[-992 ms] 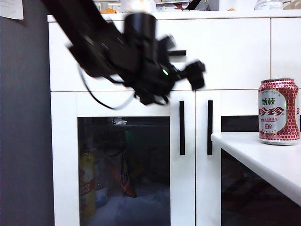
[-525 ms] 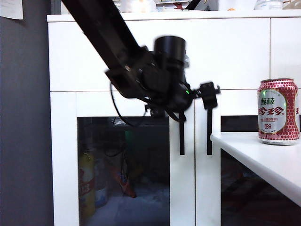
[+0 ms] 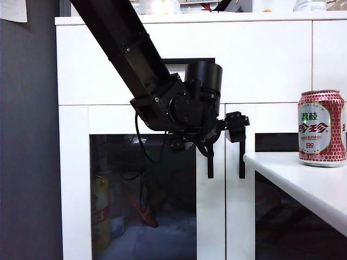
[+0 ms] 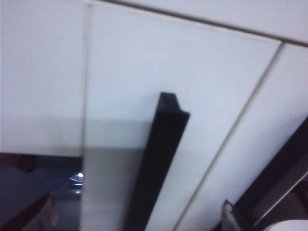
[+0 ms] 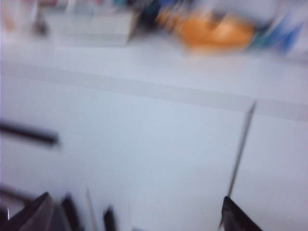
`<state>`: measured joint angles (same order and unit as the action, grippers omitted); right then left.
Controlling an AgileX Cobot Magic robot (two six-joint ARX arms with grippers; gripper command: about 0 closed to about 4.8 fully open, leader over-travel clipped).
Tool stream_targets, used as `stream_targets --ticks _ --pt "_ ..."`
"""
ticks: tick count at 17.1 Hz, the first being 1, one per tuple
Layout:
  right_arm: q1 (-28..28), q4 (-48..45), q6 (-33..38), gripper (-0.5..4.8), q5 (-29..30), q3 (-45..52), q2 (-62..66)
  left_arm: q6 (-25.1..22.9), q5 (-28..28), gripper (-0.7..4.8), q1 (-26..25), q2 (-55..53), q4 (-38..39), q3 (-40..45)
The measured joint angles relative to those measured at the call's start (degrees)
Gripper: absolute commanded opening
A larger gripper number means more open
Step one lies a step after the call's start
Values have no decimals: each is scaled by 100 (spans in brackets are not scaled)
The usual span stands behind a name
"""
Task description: Open the left door of the white cabinet, pick up a can of beverage from the table on the right, place it inside the cabinet, and finally close the cabinet door.
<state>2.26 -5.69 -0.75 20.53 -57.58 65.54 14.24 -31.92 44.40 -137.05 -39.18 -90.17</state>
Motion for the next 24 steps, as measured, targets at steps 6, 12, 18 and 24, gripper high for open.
stream_targets --ticks 6,12,18,24 --pt "-50 -127 -15 479 24 402 31 -63 258 479 -46 -2 -52 -52" --pt "-50 -129 -15 479 26 402 31 -28 566 479 -197 -81 -74 -236" --pt "-50 -129 -15 479 26 402 31 -39 404 18 -142 -81 -37 -236" --pt "-48 -129 -15 479 28 404 22 -223 643 -6 -142 -79 -59 -249"
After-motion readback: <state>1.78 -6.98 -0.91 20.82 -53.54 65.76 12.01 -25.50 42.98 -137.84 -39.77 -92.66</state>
